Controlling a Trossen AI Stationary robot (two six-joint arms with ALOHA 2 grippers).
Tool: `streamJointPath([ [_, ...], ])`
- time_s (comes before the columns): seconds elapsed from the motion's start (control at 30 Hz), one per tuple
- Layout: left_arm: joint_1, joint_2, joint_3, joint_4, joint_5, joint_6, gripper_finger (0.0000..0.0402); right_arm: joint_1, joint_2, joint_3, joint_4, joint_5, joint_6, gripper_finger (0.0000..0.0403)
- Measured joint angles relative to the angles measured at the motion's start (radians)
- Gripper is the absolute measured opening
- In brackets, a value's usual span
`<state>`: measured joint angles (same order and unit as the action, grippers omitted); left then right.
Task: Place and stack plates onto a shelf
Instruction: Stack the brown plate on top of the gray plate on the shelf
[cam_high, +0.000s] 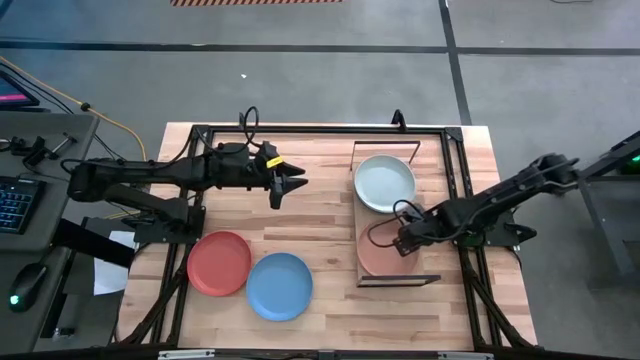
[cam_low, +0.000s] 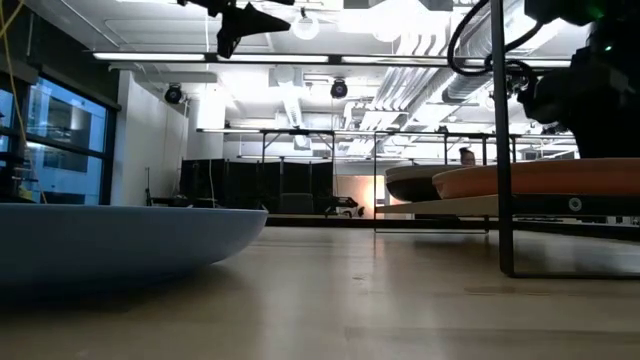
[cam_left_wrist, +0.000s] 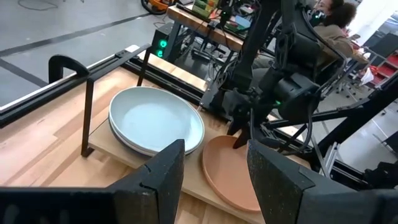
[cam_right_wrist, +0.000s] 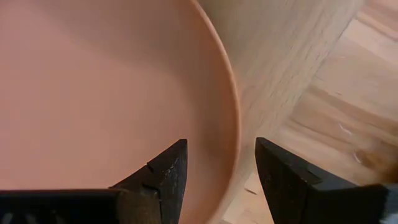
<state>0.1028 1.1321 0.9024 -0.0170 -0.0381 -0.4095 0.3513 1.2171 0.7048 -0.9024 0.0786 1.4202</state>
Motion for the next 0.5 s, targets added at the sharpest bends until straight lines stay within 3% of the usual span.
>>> streamJointPath([
  [0.17,0.0,0.0,0.0,-0.001,0.0,0.0,0.0163,0.0,0.027,0.0,-0.006,0.005,0.023,0.0144],
  [0.4,0.004,-0.002,0.0,-0.001,0.058,0.021,0.0163,0.0,0.024,0.002,-0.014,0.008,0.038,0.0023],
  [0.5,0.016,-0.02,0.0,0.005,0.085,0.021,0.0163,0.0,-0.007,0.012,-0.019,-0.03,0.012,0.001],
])
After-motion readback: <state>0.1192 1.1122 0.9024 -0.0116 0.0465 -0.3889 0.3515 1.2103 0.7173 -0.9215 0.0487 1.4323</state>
